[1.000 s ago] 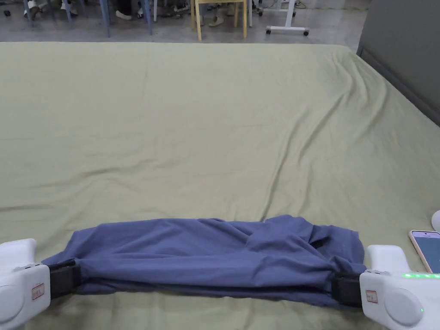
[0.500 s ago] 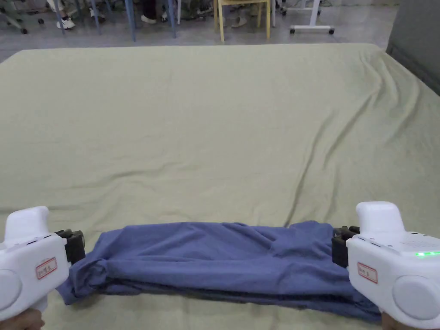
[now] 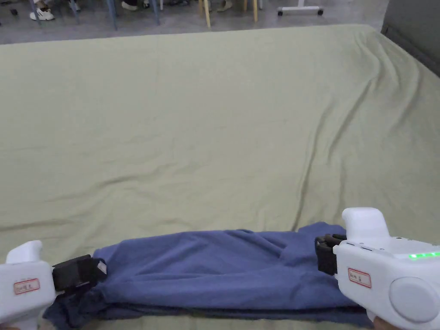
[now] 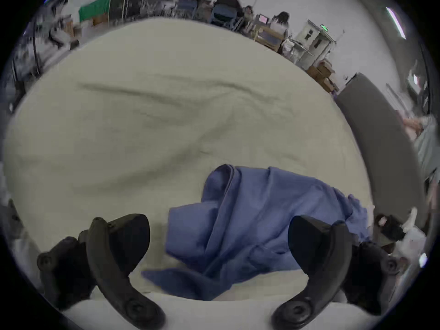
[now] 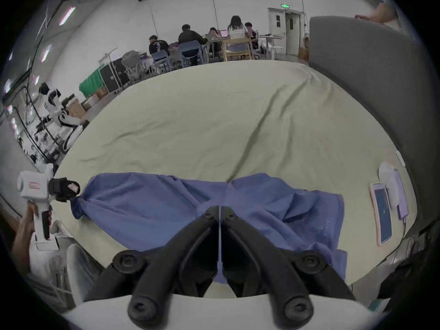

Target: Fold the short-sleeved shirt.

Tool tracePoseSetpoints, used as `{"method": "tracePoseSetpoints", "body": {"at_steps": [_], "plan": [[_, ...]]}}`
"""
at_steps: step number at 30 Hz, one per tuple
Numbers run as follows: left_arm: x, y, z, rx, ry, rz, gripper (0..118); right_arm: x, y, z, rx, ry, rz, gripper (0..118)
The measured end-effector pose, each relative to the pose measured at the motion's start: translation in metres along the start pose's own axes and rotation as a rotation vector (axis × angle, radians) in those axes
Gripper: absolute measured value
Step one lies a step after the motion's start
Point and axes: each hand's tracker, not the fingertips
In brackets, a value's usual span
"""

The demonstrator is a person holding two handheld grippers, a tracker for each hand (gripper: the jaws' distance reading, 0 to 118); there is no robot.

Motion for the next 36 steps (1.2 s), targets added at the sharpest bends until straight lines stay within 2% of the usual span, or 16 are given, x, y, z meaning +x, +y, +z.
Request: {"method": "tracePoseSetpoints", "body": {"at_steps": [1,2,4,10,17,19,22,25,26,27,28,29,30,31,32,36], "plan": [[-0.002,-0.001,-0.005,-0.018,-0.049,0.025,118,-0.002,0.000,-0.003,-0.005,-0.015,0.004,5],[-0.002,0.001,-0.008,-0.024,-0.061,0.032,118,-0.006,0.000,-0.007,-0.023,-0.069,0.026,5],[0.003,-0.001,-0.020,-0.047,-0.039,0.001,118,-0.012,0.000,-0.015,-0.037,-0.113,0.079,5],[0.018,0.002,-0.038,-0.122,0.077,-0.192,118,-0.015,0.000,-0.021,-0.061,-0.069,0.026,5],[0.038,0.002,-0.032,-0.147,0.072,-0.296,118,-0.022,-0.001,-0.024,-0.085,-0.065,0.062,5],[0.035,0.005,-0.036,-0.162,-0.024,-0.295,118,-0.023,-0.001,-0.023,-0.087,-0.050,0.061,5],[0.038,0.005,-0.044,-0.163,-0.044,-0.291,118,-0.022,-0.001,-0.023,-0.088,-0.043,0.053,5],[0.030,0.010,-0.047,-0.148,-0.051,-0.175,118,-0.018,-0.001,-0.021,-0.090,-0.032,0.041,5],[0.031,0.011,-0.045,-0.132,-0.065,-0.153,113,-0.017,0.000,-0.020,-0.090,-0.023,0.034,5],[0.028,0.013,-0.042,-0.119,-0.084,-0.147,98,-0.014,0.000,-0.019,-0.091,-0.016,0.025,5],[0.025,0.015,-0.039,-0.114,-0.077,-0.157,62,-0.013,0.000,-0.019,-0.091,-0.015,0.018,5],[0.023,0.018,-0.035,-0.088,-0.019,-0.160,12,-0.011,0.000,-0.018,-0.091,-0.015,0.014,5],[0.019,0.023,-0.034,-0.069,0.022,-0.154,12,-0.010,0.000,-0.018,-0.090,-0.016,0.011,5],[0.013,0.024,-0.037,-0.112,-0.090,-0.086,12,-0.009,-0.001,-0.018,-0.088,-0.019,0.007,5],[0.010,0.024,-0.038,-0.154,-0.108,-0.020,12,-0.008,-0.001,-0.018,-0.089,-0.019,0.004,5],[0.032,0.021,-0.032,-0.137,-0.047,-0.185,12,-0.002,-0.002,-0.015,-0.089,-0.020,-0.014,5]]}}
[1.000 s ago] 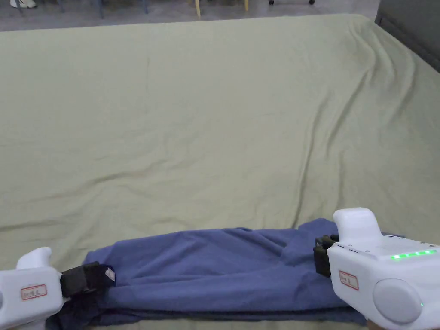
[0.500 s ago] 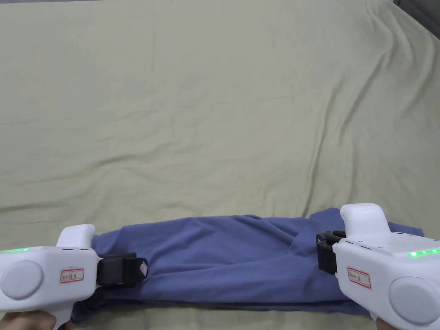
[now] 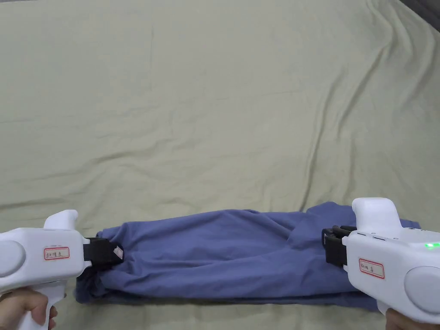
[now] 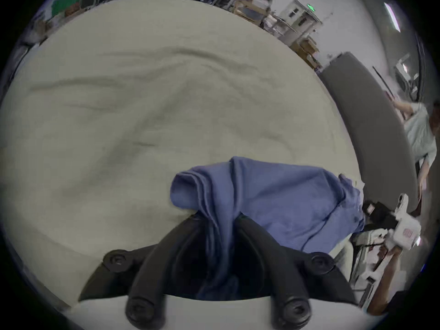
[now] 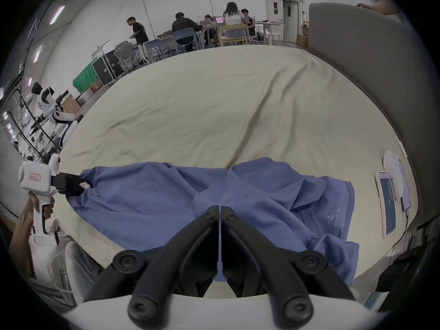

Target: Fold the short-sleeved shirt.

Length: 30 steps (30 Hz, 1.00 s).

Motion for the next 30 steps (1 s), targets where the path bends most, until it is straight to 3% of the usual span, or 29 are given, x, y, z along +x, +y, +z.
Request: {"method": "tracePoseSetpoints", "body": {"at_steps": [9,15,23,26,27,28,29,30], "plan": [[0.037,0.013,0.049,0.049,-0.037,0.041,12,0.023,-0.008,0.010,0.013,-0.034,-0.042,5],[0.117,0.023,0.063,0.076,-0.104,-0.072,12,0.040,-0.016,0.018,0.018,-0.079,-0.064,5],[0.220,-0.004,-0.034,-0.049,-0.228,-0.108,12,0.069,-0.023,0.034,0.033,-0.067,-0.125,5],[0.241,-0.016,-0.070,-0.108,-0.262,-0.031,13,0.075,-0.025,0.039,0.037,-0.075,-0.127,5],[0.245,-0.018,-0.080,-0.114,-0.277,-0.005,19,0.077,-0.025,0.041,0.040,-0.078,-0.131,5],[0.248,-0.019,-0.088,-0.114,-0.268,0.028,35,0.078,-0.025,0.042,0.043,-0.078,-0.134,5],[0.249,-0.018,-0.095,-0.123,-0.269,0.050,77,0.080,-0.025,0.044,0.048,-0.076,-0.137,5],[0.250,-0.018,-0.099,-0.126,-0.301,0.085,99,0.081,-0.024,0.045,0.051,-0.078,-0.142,5]]}}
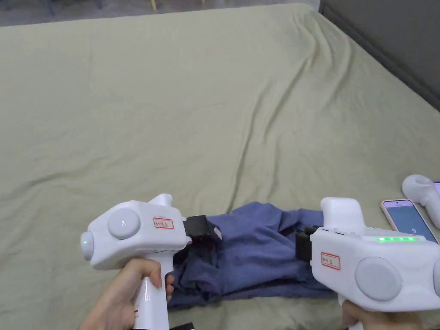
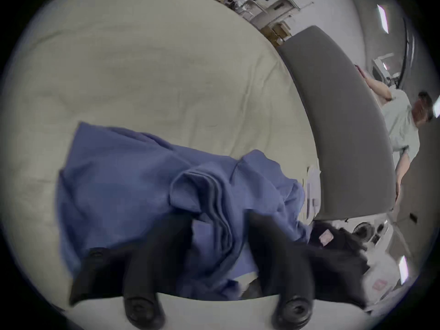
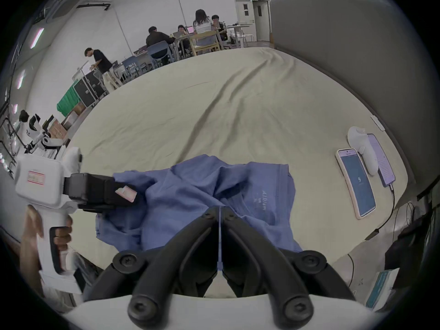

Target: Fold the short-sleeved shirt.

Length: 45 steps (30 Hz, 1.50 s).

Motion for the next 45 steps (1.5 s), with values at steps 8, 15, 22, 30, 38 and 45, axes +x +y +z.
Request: {"method": "tracePoseSetpoints", "body": {"at_steps": [8,15,22,30,38,45], "plan": [[0.008,0.009,0.054,0.118,0.002,-0.050,112,-0.001,0.003,0.003,0.016,-0.002,0.017,5],[0.002,-0.025,0.120,0.327,0.341,-0.333,0,-0.013,-0.005,0.000,-0.003,0.004,0.042,5],[0.000,-0.050,0.083,0.212,0.404,-0.459,0,-0.021,-0.012,0.004,-0.016,-0.003,0.056,5],[0.021,-0.053,0.019,0.124,0.325,-0.464,0,-0.012,-0.010,0.006,-0.012,-0.001,0.039,5],[0.066,-0.049,-0.026,0.091,0.257,-0.537,0,0.005,-0.015,0.005,-0.029,-0.028,0.016,5],[0.064,-0.050,-0.066,0.017,0.148,-0.394,0,0.010,-0.017,0.004,-0.037,-0.034,-0.006,5]]}}
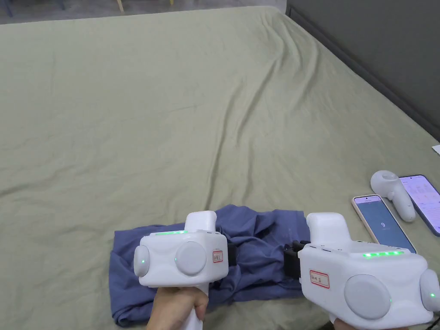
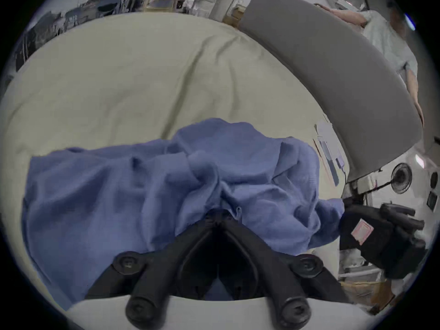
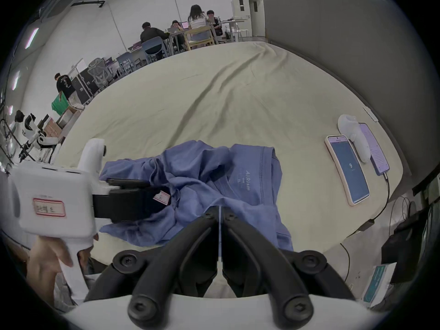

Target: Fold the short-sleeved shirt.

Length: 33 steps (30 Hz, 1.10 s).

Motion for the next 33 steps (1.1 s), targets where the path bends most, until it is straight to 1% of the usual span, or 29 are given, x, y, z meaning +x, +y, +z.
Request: {"method": "tracePoseSetpoints", "body": {"at_steps": [5,7,9,10,11,13,14,15,17,19,23,24,25,26,28,29,32,33], "plan": [[-0.002,0.004,0.012,0.006,-0.004,-0.013,0,-0.002,0.001,-0.002,-0.001,-0.007,0.007,5],[-0.003,0.006,0.024,0.021,-0.011,0.017,0,-0.004,0.002,-0.001,0.004,-0.009,0.007,5],[-0.010,0.005,0.045,0.082,-0.061,0.067,1,-0.006,0.003,0.000,0.008,-0.004,0.007,5],[-0.016,0.004,0.058,0.104,-0.100,0.092,8,-0.007,0.003,0.001,0.008,0.000,0.009,5],[-0.022,0.004,0.070,0.121,-0.133,0.119,31,-0.009,0.004,0.001,0.008,0.002,0.013,5],[-0.038,0.001,0.094,0.145,-0.154,0.166,102,-0.012,0.006,0.000,0.008,0.002,0.019,5],[-0.048,-0.001,0.104,0.142,-0.163,0.172,118,-0.014,0.006,0.000,0.011,0.008,0.023,5],[-0.059,-0.006,0.115,0.131,-0.164,0.162,118,-0.016,0.007,0.001,0.015,0.017,0.024,5],[-0.080,-0.018,0.138,0.159,-0.222,0.149,118,-0.019,0.007,0.001,0.018,0.043,0.018,5],[-0.099,-0.028,0.154,0.161,-0.226,0.161,118,-0.021,0.007,0.001,0.019,0.061,0.012,5],[-0.140,-0.043,0.163,0.105,-0.155,0.278,118,-0.030,0.005,-0.001,0.011,0.064,0.026,5],[-0.148,-0.047,0.166,0.131,-0.157,0.293,100,-0.031,0.004,-0.001,0.007,0.065,0.029,5],[-0.156,-0.050,0.167,0.166,-0.175,0.315,53,-0.032,0.003,-0.001,0.004,0.069,0.032,5],[-0.165,-0.051,0.163,0.171,-0.194,0.373,0,-0.034,0.002,-0.001,-0.001,0.076,0.038,5],[-0.183,-0.051,0.156,0.157,-0.192,0.438,0,-0.036,0.002,-0.001,-0.004,0.081,0.047,5],[-0.191,-0.051,0.152,0.163,-0.233,0.448,0,-0.036,0.002,-0.001,-0.006,0.079,0.049,5],[-0.201,-0.049,0.143,0.152,-0.289,0.520,0,-0.037,0.002,0.000,-0.010,0.075,0.052,5],[-0.205,-0.047,0.140,0.153,-0.295,0.518,0,-0.037,0.003,0.000,-0.012,0.073,0.053,5]]}}
